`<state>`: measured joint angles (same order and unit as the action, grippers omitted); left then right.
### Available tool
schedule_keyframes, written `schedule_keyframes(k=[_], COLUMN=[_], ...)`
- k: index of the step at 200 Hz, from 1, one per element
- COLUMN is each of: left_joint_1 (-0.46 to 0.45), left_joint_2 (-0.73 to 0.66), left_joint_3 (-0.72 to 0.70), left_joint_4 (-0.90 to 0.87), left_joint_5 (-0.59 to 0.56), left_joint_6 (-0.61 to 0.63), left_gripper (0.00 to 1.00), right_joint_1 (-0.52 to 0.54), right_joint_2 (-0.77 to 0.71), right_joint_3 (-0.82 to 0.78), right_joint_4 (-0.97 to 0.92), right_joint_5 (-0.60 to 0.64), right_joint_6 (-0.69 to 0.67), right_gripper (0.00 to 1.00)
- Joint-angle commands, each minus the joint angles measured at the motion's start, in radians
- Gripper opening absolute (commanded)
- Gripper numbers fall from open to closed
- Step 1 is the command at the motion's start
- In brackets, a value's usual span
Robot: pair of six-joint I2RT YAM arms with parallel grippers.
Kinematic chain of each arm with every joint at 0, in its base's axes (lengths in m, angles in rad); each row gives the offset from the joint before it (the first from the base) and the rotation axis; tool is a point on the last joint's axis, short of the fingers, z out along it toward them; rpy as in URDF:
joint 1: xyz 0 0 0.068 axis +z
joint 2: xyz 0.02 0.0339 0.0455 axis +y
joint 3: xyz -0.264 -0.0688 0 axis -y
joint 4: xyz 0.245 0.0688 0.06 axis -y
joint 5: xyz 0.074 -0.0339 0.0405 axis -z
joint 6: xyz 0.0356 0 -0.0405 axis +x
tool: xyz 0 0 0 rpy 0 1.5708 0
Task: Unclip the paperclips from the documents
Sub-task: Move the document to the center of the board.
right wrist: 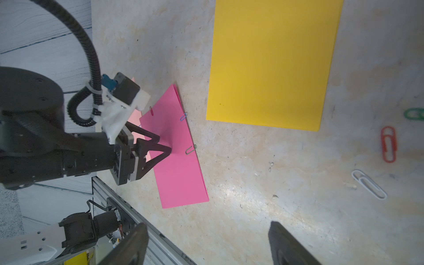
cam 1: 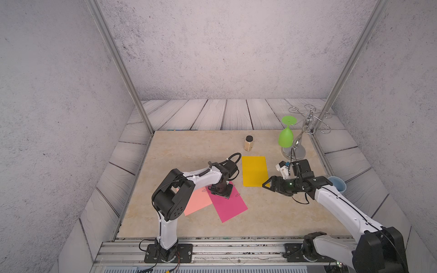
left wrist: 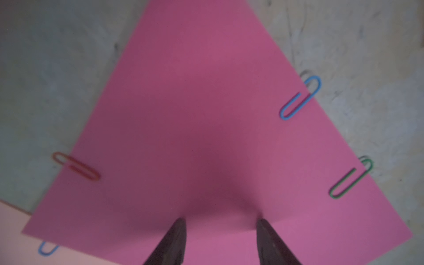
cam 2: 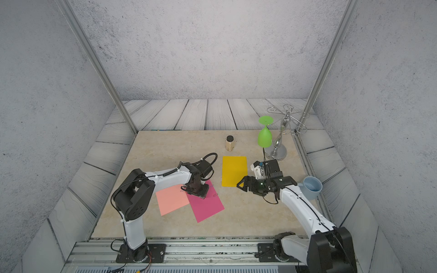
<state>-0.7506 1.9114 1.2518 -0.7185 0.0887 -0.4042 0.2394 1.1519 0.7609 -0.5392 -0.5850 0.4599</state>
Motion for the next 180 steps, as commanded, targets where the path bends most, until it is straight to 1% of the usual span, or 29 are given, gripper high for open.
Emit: schedule_keyframes(k=[1, 44, 61, 82, 93, 118, 150, 180], left_joint_1=[-0.001, -0.022, -0.053, -0.096, -0.104, -0.101, -0.085, -0.018], left_joint_2=[0.042, 0.122, 0.139, 0.149, 0.14, 0.062, -0.098, -0.216], left_joint_3=[0.036, 0.107, 0.131, 0.166, 0.176, 0.158, 0.104, -0.015], left_joint_4=[0.0, -0.025, -0.03, -0.046, -0.049, -0.033, -0.016, 0.015], left_joint_5=[0.044, 0.105, 0.137, 0.139, 0.132, 0.102, 0.085, 0.104], left_joint_6=[0.026, 0.106, 0.137, 0.168, 0.171, 0.155, 0.109, 0.017], left_gripper=[0.54, 0.54, 0.54, 0.54, 0.54, 0.55, 0.59, 0.6], right_joint_1=[0.003, 0.003, 0.002, 0.003, 0.002, 0.003, 0.003, 0.026], right_joint_2=[-0.036, -0.038, -0.035, -0.028, -0.023, 0.013, 0.088, 0.153], right_joint_3=[-0.01, -0.028, -0.037, -0.049, -0.057, -0.068, -0.068, -0.044], right_joint_4=[-0.016, -0.006, -0.002, 0.003, 0.013, 0.033, 0.069, 0.086], right_joint_5=[-0.001, -0.002, 0.002, 0.007, 0.008, 0.011, -0.005, 0.0], right_joint_6=[-0.011, -0.002, -0.001, -0.001, -0.001, -0.009, -0.031, -0.049], right_gripper=[0.83, 0.83, 0.83, 0.83, 0.83, 0.83, 0.79, 0.74])
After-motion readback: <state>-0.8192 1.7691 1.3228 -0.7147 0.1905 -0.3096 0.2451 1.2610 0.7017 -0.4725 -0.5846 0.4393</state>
